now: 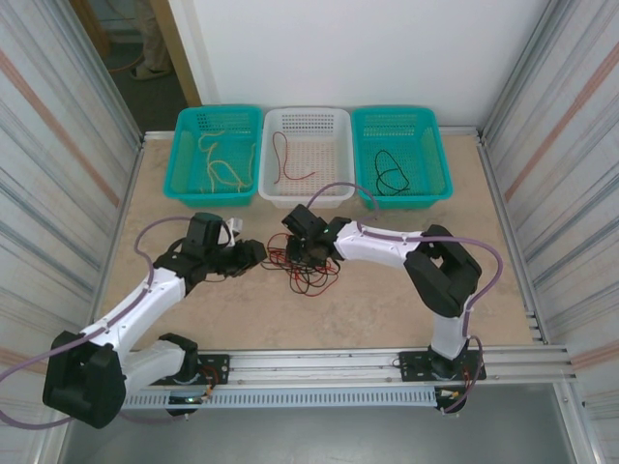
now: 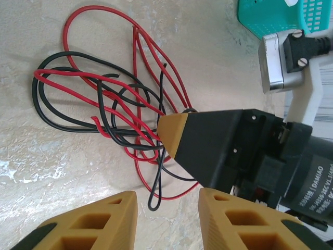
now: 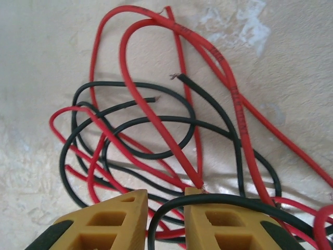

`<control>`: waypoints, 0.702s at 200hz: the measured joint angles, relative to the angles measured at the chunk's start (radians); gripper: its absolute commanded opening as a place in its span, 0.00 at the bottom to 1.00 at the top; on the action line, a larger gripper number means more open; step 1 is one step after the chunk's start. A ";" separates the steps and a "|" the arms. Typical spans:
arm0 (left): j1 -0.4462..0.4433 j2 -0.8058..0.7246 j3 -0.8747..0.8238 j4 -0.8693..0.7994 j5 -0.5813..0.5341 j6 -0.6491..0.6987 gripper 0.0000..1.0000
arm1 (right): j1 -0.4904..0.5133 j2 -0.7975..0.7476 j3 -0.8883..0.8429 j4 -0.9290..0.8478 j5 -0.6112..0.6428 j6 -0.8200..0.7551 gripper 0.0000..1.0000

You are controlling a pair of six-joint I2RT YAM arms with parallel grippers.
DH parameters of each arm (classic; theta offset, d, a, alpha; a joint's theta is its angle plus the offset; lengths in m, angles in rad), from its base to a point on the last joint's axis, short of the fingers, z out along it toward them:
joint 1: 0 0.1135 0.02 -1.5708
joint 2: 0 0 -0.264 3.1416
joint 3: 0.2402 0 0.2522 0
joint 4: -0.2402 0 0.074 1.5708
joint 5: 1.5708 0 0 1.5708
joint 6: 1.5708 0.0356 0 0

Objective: Untangle the cables

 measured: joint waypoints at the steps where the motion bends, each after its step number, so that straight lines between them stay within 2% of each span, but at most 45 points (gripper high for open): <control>1: 0.000 0.001 0.000 0.002 0.000 0.000 0.37 | -0.001 0.000 0.000 0.000 0.000 0.000 0.20; 22: -0.003 0.016 -0.005 0.017 0.001 -0.010 0.37 | -0.005 0.009 0.004 0.000 -0.008 0.005 0.00; 78: -0.072 0.032 -0.005 0.066 0.009 -0.029 0.43 | 0.032 -0.041 0.013 -0.035 0.027 -0.016 0.00; 109: -0.114 0.059 0.000 0.105 0.010 -0.044 0.40 | 0.084 -0.255 -0.019 -0.035 0.071 -0.068 0.00; 140: -0.121 0.111 0.006 0.156 0.019 -0.078 0.41 | 0.104 -0.491 -0.070 0.053 0.056 -0.116 0.00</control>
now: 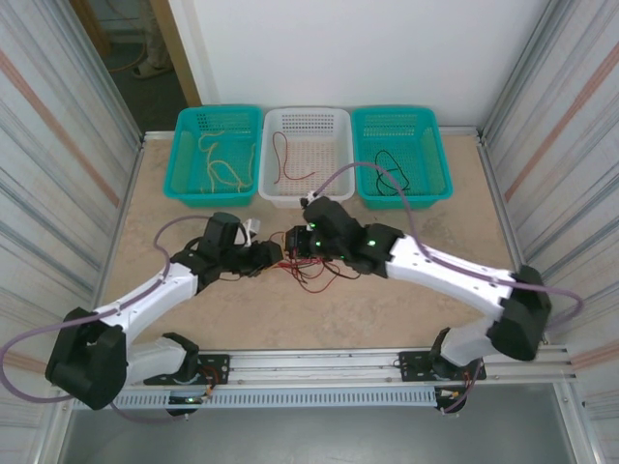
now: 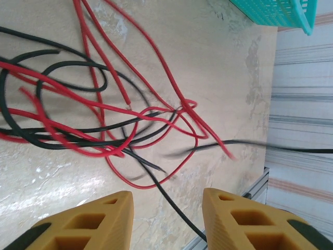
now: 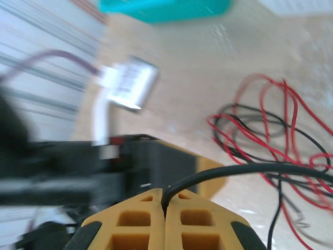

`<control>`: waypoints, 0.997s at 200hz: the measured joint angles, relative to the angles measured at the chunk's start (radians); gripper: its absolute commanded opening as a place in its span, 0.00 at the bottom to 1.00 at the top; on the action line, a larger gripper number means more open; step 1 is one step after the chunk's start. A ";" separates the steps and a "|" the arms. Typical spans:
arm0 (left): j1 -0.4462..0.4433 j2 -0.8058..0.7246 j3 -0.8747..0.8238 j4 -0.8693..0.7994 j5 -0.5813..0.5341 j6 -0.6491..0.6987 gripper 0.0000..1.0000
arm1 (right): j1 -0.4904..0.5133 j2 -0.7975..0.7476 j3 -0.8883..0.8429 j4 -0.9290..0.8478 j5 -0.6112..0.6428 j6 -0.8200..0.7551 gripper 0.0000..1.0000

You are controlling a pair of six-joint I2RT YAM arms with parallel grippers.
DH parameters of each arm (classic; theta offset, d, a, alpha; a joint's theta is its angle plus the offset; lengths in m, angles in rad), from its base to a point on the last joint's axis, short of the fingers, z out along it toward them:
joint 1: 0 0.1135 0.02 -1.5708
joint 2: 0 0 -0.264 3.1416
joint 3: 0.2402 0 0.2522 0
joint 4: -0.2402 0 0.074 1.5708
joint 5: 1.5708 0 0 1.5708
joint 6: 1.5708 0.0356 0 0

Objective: Untangle the cables

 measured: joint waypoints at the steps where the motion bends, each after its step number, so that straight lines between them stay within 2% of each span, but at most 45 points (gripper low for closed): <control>1: -0.001 0.002 0.001 0.003 0.000 0.000 0.41 | 0.000 -0.004 -0.001 0.002 0.000 -0.001 0.00; 25: -0.026 0.028 0.037 0.021 0.006 -0.010 0.41 | 0.001 -0.091 -0.008 0.057 -0.021 -0.029 0.00; 73: -0.067 0.083 0.075 0.063 0.006 -0.021 0.39 | 0.005 -0.150 0.019 0.082 -0.051 -0.085 0.00; 144: -0.069 0.092 0.076 0.047 -0.008 -0.016 0.40 | 0.004 -0.272 0.077 0.101 -0.090 -0.134 0.00; 199: -0.069 0.089 0.117 -0.014 -0.031 0.014 0.37 | -0.010 -0.302 0.091 0.042 -0.041 -0.159 0.00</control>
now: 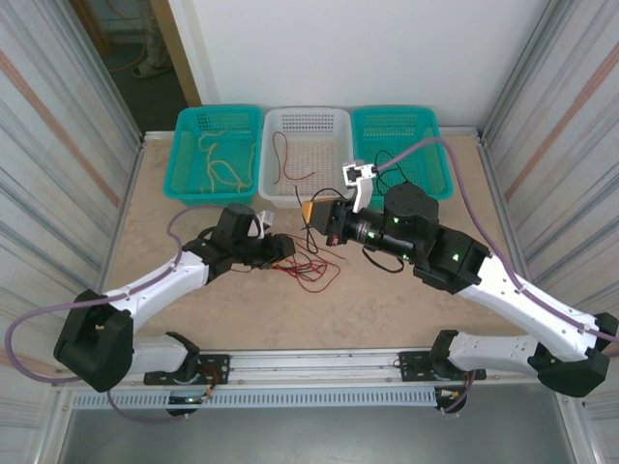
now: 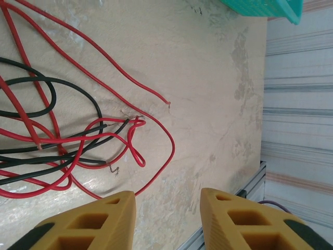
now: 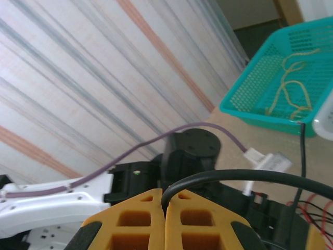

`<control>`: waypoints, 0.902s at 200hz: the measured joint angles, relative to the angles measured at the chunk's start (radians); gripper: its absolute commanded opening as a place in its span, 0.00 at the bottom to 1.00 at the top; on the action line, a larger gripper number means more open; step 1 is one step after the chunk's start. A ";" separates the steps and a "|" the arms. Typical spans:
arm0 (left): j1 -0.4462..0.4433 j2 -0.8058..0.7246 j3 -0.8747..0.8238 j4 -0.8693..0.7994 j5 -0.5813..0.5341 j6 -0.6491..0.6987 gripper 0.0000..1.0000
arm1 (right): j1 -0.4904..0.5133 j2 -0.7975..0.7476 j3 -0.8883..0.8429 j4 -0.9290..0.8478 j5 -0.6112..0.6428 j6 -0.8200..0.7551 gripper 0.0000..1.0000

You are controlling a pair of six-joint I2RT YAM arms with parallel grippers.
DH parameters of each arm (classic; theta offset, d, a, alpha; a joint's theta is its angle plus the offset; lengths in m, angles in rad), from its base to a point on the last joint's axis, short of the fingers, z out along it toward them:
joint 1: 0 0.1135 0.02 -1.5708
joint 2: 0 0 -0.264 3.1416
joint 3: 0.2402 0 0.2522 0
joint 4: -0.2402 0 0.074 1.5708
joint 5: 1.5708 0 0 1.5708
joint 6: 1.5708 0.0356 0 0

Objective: Untangle the cables

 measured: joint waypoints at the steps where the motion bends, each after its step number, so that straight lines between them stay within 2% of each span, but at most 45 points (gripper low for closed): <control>1: 0.000 -0.001 0.001 -0.003 -0.002 0.001 0.37 | -0.002 0.001 0.001 -0.002 0.002 0.000 0.00; 39: 0.000 -0.012 0.033 -0.095 -0.051 0.049 0.38 | -0.134 0.077 0.106 -0.158 0.023 0.004 0.00; 64: 0.000 -0.028 0.034 -0.154 -0.092 0.070 0.39 | -0.285 0.162 0.208 -0.267 0.008 0.005 0.00; 102: 0.009 -0.087 0.035 -0.236 -0.155 0.087 0.42 | -0.517 0.233 0.259 -0.377 -0.023 -0.009 0.00; 151: 0.078 -0.176 0.028 -0.271 -0.200 0.084 0.47 | -0.779 0.410 0.376 -0.412 -0.058 -0.065 0.00; 180: 0.089 -0.195 0.019 -0.287 -0.205 0.084 0.46 | -0.869 0.593 0.507 -0.432 -0.101 -0.092 0.00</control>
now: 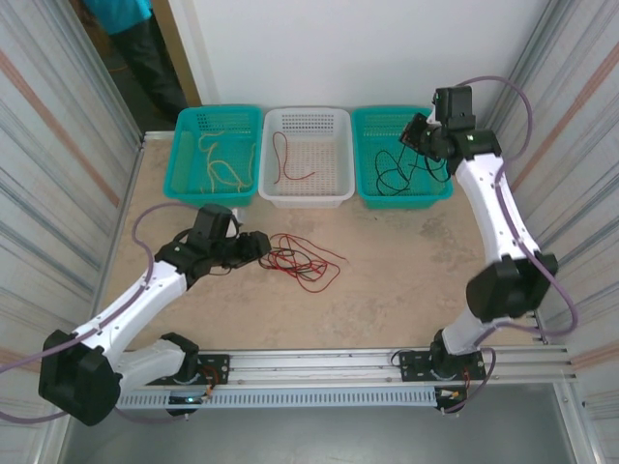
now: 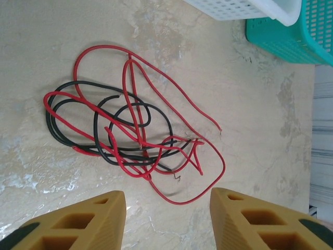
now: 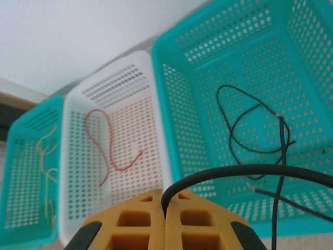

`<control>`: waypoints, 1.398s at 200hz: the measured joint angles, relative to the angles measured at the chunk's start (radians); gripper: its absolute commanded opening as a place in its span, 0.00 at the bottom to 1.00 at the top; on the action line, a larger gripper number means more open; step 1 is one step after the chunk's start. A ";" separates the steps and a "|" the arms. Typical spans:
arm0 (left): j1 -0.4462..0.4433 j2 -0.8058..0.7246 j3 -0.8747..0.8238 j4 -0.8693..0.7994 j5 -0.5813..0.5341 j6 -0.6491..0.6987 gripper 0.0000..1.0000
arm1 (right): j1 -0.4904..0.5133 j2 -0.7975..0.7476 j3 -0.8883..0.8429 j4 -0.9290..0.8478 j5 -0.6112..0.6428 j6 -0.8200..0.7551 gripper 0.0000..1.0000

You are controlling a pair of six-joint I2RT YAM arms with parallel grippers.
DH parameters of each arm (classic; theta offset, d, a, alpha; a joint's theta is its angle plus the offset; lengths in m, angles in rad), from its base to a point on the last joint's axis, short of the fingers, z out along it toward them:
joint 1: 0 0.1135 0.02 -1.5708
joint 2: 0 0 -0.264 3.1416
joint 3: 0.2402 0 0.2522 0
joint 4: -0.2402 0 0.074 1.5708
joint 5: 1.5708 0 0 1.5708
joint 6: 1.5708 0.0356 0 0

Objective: Untangle the cables

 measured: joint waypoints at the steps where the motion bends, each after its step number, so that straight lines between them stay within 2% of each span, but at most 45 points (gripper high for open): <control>1: 0.000 -0.001 -0.001 -0.002 0.000 0.000 0.45 | -0.003 0.010 0.010 -0.004 -0.002 -0.002 0.00; 15: 0.006 -0.010 -0.008 -0.010 -0.003 0.002 0.44 | -0.022 0.101 0.095 -0.010 -0.022 -0.012 0.07; 34: 0.033 -0.032 -0.020 -0.019 0.005 0.002 0.44 | -0.038 0.199 0.184 -0.022 -0.042 -0.016 0.29; 50: 0.058 -0.049 -0.031 -0.014 0.024 0.002 0.45 | -0.047 0.258 0.229 -0.037 -0.043 -0.035 0.40; 100: 0.071 -0.059 -0.039 -0.012 0.069 0.003 0.47 | -0.050 0.343 0.247 -0.092 -0.042 -0.039 0.43; 133: 0.071 -0.042 -0.052 0.002 0.078 0.003 0.45 | -0.009 0.206 0.027 -0.049 -0.030 -0.039 0.43; 160: 0.072 0.013 -0.071 0.030 0.097 0.002 0.41 | 0.126 -0.055 -0.291 0.044 -0.001 -0.034 0.49; 181: 0.072 0.079 -0.084 0.059 0.120 0.000 0.40 | 0.307 -0.274 -0.512 0.129 0.040 -0.011 0.49; 200: 0.071 0.131 -0.084 0.086 0.133 -0.001 0.40 | 0.458 -0.390 -0.654 0.197 0.082 0.026 0.49; 238: 0.062 0.240 -0.081 0.138 0.134 0.000 0.25 | 0.682 -0.393 -0.830 0.263 0.183 0.132 0.43; 279: 0.061 0.331 -0.069 0.170 0.107 -0.009 0.17 | 0.840 -0.290 -0.818 0.280 0.234 0.182 0.40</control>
